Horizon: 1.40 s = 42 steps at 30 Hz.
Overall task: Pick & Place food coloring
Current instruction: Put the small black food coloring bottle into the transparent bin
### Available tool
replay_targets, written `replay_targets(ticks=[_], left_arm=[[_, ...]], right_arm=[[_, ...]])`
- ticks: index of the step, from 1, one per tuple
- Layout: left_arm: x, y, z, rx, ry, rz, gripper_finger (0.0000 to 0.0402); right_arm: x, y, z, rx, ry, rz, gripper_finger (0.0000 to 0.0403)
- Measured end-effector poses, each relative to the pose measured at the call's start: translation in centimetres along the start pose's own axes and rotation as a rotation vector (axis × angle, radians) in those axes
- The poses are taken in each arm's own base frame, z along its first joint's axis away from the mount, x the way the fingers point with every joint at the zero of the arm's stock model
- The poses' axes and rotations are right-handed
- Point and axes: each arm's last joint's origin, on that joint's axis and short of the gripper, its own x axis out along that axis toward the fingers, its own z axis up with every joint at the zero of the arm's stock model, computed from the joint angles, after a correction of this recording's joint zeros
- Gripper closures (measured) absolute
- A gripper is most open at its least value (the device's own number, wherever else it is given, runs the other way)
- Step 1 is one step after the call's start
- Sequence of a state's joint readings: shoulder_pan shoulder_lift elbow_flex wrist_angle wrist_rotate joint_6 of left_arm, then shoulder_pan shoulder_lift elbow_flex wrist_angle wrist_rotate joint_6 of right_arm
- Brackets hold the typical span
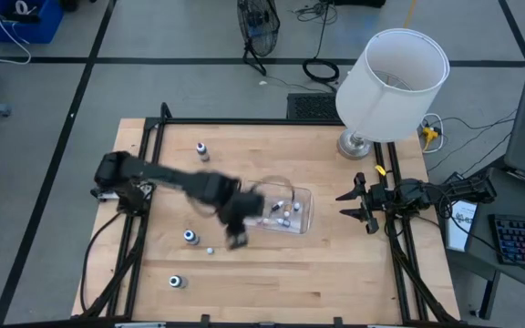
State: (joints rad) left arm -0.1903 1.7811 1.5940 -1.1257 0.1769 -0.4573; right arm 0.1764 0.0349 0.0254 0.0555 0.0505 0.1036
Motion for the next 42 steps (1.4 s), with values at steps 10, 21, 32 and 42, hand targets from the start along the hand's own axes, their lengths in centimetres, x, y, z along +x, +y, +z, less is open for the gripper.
replay_targets(ticks=[10,21,32,42], left_arm=[[2.3,-6.0,-4.2,0.015,-0.084,0.267,0.0284],[7.3,-6.0,-4.8,-0.026,0.232,0.279,0.0246],[8.0,-6.4,-6.4,-0.016,0.227,0.478,0.0164],[9.5,-5.4,-7.8,-0.037,0.337,0.481,0.0188]], right_arm=[[0.0,0.0,0.0,0.0,0.0,0.0,0.0234],[0.0,0.0,0.0,0.0,0.002,0.0,0.0234],[0.0,0.0,0.0,0.0,0.003,0.0,0.0234],[0.0,0.0,0.0,0.0,0.003,0.0,0.0234]])
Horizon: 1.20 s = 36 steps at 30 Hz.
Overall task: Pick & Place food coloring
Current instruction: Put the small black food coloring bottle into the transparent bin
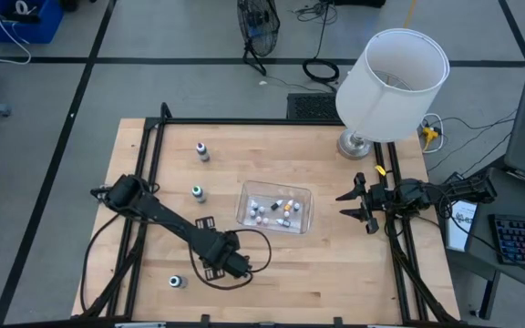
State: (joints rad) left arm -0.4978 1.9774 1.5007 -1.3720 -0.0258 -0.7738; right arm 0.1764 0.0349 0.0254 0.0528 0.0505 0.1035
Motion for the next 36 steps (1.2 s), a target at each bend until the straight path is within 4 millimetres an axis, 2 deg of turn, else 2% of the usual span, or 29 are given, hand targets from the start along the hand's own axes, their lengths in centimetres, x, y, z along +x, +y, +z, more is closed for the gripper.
replay_targets(ticks=[4,17,26,36], left_arm=[[1.6,-0.1,-0.1,0.01,0.019,-0.018,0.0189],[4.1,-0.3,-0.1,0.064,0.014,-0.06,0.0214],[4.3,0.0,0.2,0.048,0.01,-0.068,0.0233],[4.3,0.3,0.6,0.057,0.011,-0.07,0.0229]], right_arm=[[0.0,0.0,0.0,0.0,0.0,0.0,0.0234],[0.0,0.0,0.0,0.0,0.0,0.0,0.0234],[0.0,0.0,0.0,0.0,0.0,0.0,0.0234],[0.0,0.0,0.0,0.0,0.0,0.0,0.0234]])
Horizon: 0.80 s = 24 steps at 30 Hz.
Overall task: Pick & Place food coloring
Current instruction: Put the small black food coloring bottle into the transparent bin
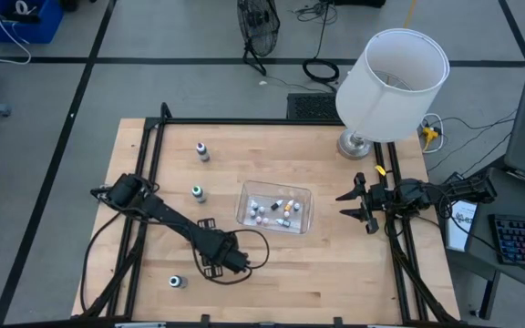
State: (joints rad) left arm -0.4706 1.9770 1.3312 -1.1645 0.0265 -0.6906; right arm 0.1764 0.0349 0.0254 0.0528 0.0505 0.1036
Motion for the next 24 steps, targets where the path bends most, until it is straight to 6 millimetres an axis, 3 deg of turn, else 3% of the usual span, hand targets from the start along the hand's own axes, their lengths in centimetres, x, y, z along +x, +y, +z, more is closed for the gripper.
replay_targets(ticks=[11,19,24], left_arm=[[-0.01,-0.13,0.04,0.012,0.007,-0.028,0.0262],[-0.08,-0.14,0.04,0.049,0.004,-0.03,0.0331],[-0.08,-0.16,0.1,0.061,0.0,-0.034,0.0332]], right_arm=[[0.0,0.0,0.0,0.0,0.0,0.0,0.0234],[0.0,0.0,0.0,0.0,0.0,0.0,0.0234],[0.0,0.0,0.0,0.0,0.0,0.0,0.0234]])
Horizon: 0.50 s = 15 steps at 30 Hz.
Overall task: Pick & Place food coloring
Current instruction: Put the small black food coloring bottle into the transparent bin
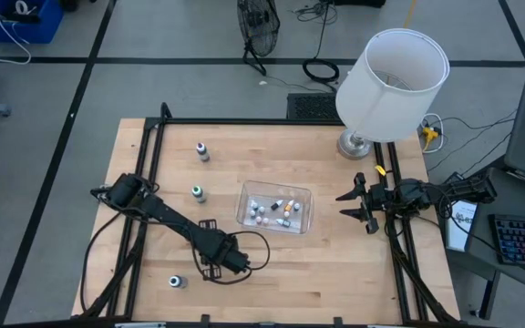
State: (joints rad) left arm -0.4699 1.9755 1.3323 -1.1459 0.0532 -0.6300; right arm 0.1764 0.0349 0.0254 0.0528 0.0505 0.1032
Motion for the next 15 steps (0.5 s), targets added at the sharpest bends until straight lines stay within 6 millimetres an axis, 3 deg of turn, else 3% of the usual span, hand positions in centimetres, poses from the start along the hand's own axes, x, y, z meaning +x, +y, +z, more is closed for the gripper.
replay_targets(ticks=[8,11,15], left_arm=[[-1.0,0.0,0.6,0.008,-0.043,0.006,0.0332],[-2.9,0.3,1.3,0.011,-0.084,0.022,0.0332],[-7.4,1.1,2.2,0.027,-0.154,0.067,0.0332]], right_arm=[[0.0,0.0,0.0,0.0,0.0,0.0,0.0234],[0.0,0.0,0.0,0.0,0.0,0.0,0.0234],[0.0,0.0,0.0,0.0,0.0,0.0,0.0234]])
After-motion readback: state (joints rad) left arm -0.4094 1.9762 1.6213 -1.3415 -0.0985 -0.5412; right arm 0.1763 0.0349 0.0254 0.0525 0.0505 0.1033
